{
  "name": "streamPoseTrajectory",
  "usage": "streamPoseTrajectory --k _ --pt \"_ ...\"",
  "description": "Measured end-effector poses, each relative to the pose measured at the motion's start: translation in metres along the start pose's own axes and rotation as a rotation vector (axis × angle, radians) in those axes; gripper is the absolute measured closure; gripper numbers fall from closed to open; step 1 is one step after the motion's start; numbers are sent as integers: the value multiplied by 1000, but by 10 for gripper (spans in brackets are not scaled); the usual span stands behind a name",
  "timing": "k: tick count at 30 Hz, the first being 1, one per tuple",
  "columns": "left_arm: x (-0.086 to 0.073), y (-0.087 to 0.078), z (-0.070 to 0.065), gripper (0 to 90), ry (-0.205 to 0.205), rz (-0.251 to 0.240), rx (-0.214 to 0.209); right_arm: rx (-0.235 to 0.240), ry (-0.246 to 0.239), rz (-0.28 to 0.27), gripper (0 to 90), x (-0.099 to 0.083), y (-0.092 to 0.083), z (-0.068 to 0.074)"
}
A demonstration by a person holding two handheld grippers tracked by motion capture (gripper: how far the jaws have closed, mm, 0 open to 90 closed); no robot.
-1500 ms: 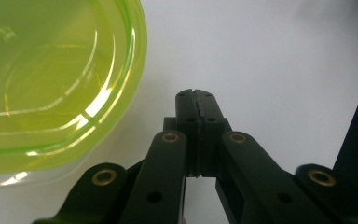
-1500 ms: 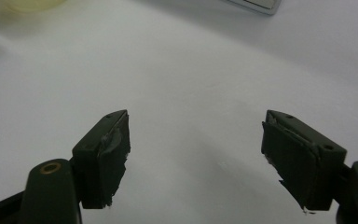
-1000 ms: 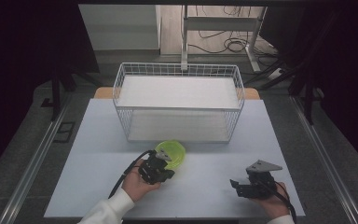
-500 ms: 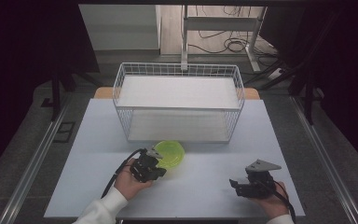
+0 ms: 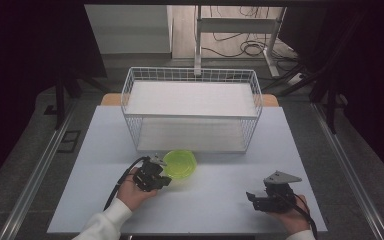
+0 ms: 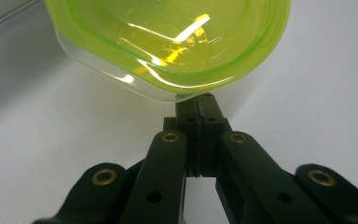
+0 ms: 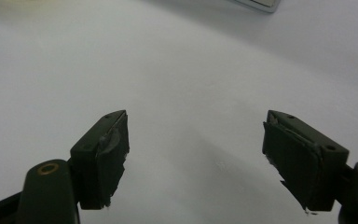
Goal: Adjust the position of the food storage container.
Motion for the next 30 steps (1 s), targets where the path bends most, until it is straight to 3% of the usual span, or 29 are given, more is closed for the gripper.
streamPoseTrajectory --k 7,10,18,30 --pt "-2 0 8 899 -35 -14 16 -2 0 0 224 0 0 0" --pt "-1 -1 10 899 -48 -17 5 -3 -1 -1 224 -1 -1 -1" --pt "-1 0 1 899 -11 0 -9 -3 -3 1 224 -1 0 -1" --pt "4 1 19 898 -57 -9 12 -8 0 -3 224 -1 -2 -2"
Point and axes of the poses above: each handheld gripper's, and its own axes: y roughly forward along the jaws, x roughly out of its top, z roughly to its left, the point moved 6 cm from there along y, roughly forward along the jaws, and after that the axes turned 1 degree about -x, right-handed, at the moved point
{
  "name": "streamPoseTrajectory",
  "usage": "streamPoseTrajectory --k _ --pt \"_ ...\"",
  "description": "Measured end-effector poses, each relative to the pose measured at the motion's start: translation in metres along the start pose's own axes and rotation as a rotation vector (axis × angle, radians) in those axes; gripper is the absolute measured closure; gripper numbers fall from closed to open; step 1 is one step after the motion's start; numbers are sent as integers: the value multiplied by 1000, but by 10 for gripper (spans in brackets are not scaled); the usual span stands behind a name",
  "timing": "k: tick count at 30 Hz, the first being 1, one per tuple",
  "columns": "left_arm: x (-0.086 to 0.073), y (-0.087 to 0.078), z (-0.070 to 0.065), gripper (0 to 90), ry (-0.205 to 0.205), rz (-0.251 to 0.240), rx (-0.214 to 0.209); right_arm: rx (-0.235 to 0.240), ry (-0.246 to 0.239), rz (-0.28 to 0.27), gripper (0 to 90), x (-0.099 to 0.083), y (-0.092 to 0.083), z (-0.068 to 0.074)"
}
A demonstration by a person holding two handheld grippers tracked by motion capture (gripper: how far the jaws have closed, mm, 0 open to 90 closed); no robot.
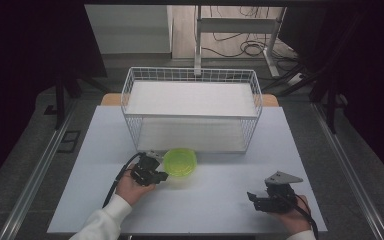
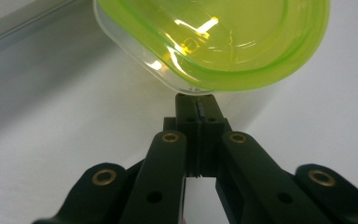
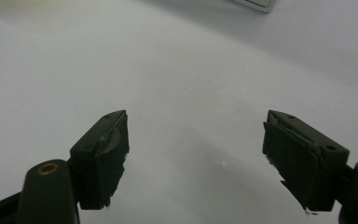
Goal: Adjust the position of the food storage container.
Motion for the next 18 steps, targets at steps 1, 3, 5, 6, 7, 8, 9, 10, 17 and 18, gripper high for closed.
streamPoseTrajectory --k 1,3,5,6,7,8,9,10,17,18 --pt "0 0 0 899 -3 -1 1 0 0 0 224 0 0 0" --pt "0 0 1 898 -4 -2 2 -1 0 0 224 0 0 0" --pt "0 0 2 899 -4 -3 2 -1 -1 0 224 0 0 0" --pt "0 0 2 898 -4 -1 2 -1 -1 0 224 0 0 0" --pt "0 0 2 898 -2 -1 2 -2 -1 0 224 0 0 0" --pt "0 0 2 898 2 3 1 -1 -1 0 224 0 0 0" --pt "-1 0 1 898 1 2 0 -1 -1 0 224 0 0 0" --pt "-1 0 1 898 1 2 0 -1 -1 0 224 0 0 0" --pt "-10 -13 -4 895 -23 -25 -3 6 4 -16 224 2 -1 2" --pt "-11 -16 -3 857 -25 -30 -5 20 5 -31 221 4 -3 4"
Point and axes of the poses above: each handheld gripper's, and its own axes: y roughly forward along the jaws, x roughly out of its top, z roughly to its left, the point moved 6 cm from there along y, roughly forward along the jaws, and after that the axes turned 1 degree about -x, right-handed, at the moved point
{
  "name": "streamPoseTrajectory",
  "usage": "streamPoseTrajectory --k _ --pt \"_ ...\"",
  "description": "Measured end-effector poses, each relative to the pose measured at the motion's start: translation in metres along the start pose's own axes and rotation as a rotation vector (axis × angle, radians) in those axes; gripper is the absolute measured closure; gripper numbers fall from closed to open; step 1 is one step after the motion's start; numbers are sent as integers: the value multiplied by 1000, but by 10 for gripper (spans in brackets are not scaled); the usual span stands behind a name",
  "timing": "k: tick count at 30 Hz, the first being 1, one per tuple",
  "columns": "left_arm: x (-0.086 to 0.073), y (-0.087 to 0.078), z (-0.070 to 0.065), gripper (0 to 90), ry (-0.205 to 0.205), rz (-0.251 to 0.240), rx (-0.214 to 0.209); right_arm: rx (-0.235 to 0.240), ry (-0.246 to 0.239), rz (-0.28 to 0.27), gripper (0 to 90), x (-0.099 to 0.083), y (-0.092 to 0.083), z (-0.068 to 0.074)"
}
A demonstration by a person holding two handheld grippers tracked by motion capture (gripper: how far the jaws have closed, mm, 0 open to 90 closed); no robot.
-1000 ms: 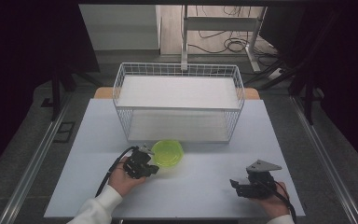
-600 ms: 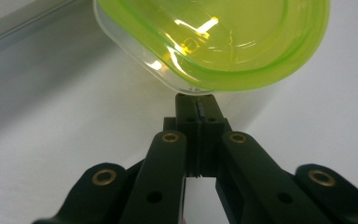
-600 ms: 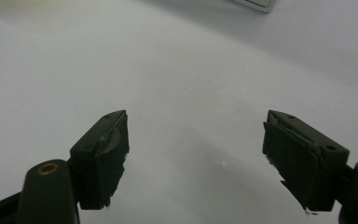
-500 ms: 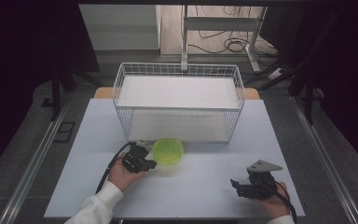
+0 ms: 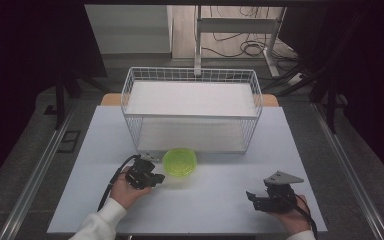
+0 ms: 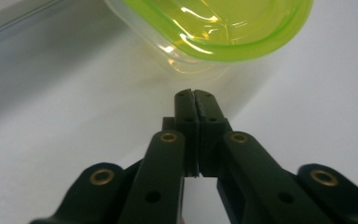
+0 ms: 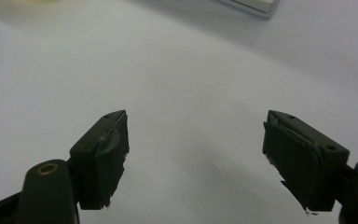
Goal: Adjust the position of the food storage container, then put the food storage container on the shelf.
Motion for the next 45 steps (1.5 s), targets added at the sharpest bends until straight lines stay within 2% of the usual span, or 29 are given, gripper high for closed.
streamPoseTrajectory --k 2,3,4,5,7,8,9,10,13,16,22,26,28,30,35,38,40,42,45 --pt "-2 -5 1 825 -19 -18 -7 5 2 -7 218 1 0 1" --pt "-4 -11 3 726 -47 -40 -12 21 5 -26 211 4 -1 4" --pt "-4 -11 3 684 -47 -40 -12 30 11 -40 208 6 -1 6" --pt "-6 -16 6 631 -82 -63 -16 42 18 -56 203 9 -2 8" --pt "-6 -18 7 557 -94 -71 -21 53 20 -65 197 11 -2 10" --pt "-4 -22 10 510 -133 -102 -31 68 16 -86 189 16 -2 14" --pt "-4 -22 10 478 -133 -102 -31 68 16 -86 189 16 -2 14" --pt "-3 -25 11 478 -156 -122 -38 77 14 -92 187 17 -1 16" --pt "-1 -32 15 391 -201 -162 -57 106 15 -98 187 25 1 23" --pt "-1 -34 17 373 -211 -175 -54 119 19 -98 189 29 3 25" --pt "2 -35 20 356 -232 -195 -75 180 87 -92 222 45 9 29" --pt "5 -35 22 344 -247 -206 -84 190 88 -87 222 56 13 33" --pt "6 -36 23 331 -251 -220 -83 203 108 -81 221 69 18 37" --pt "7 -37 24 329 -251 -223 -84 206 113 -79 220 72 19 37" --pt "12 -36 31 317 -287 -242 -110 231 148 -67 220 90 30 40" --pt "15 -34 35 315 -308 -248 -117 245 136 -49 224 98 38 43" --pt "17 -32 36 316 -325 -250 -141 255 140 -44 244 103 43 45" --pt "19 -32 38 317 -335 -251 -151 281 176 -41 284 109 49 47" --pt "21 -30 41 318 -361 -257 -164 291 190 -43 309 112 54 47"
Point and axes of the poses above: each handheld gripper's, and its own axes: y roughly forward along the jaws, x roughly out of its top, z roughly to its left, the point moved 6 cm from there along y, roughly forward along the jaws, and after that the axes turned 1 degree about -x, right-handed, at the moved point
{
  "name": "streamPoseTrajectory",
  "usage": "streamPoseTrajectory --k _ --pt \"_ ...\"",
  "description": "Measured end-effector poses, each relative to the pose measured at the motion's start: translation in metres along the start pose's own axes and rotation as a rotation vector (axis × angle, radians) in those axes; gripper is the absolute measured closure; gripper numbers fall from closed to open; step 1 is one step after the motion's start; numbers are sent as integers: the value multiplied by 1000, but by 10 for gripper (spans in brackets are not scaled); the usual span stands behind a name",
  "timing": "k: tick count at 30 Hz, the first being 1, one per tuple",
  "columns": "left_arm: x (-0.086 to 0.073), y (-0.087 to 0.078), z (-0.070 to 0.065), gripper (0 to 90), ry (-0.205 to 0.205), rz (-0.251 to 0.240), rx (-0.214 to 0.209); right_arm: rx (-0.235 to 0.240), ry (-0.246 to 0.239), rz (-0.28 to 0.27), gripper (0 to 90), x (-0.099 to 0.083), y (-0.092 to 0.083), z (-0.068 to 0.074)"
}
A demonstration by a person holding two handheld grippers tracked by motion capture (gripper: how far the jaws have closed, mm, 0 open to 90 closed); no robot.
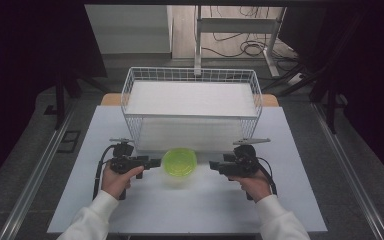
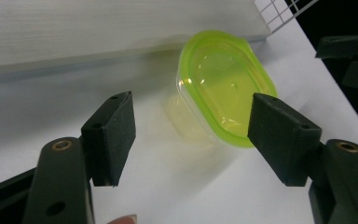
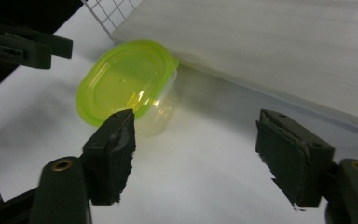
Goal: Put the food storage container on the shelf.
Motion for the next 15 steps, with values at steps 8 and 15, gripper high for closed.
streamPoseTrajectory --k 8,15 --pt "1 14 7 344 -56 19 -36 70 59 37 405 2 35 0" --pt "-2 21 9 403 -91 34 -83 128 81 55 463 5 60 15"
Point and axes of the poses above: each handheld gripper's, and its own axes: y roughly forward along the jaws, x roughly out of its top, z roughly to its left, the point moved 6 cm from there along y, roughly forward along the jaws, and after that the axes turned 1 degree about -x, right-handed, at the moved point
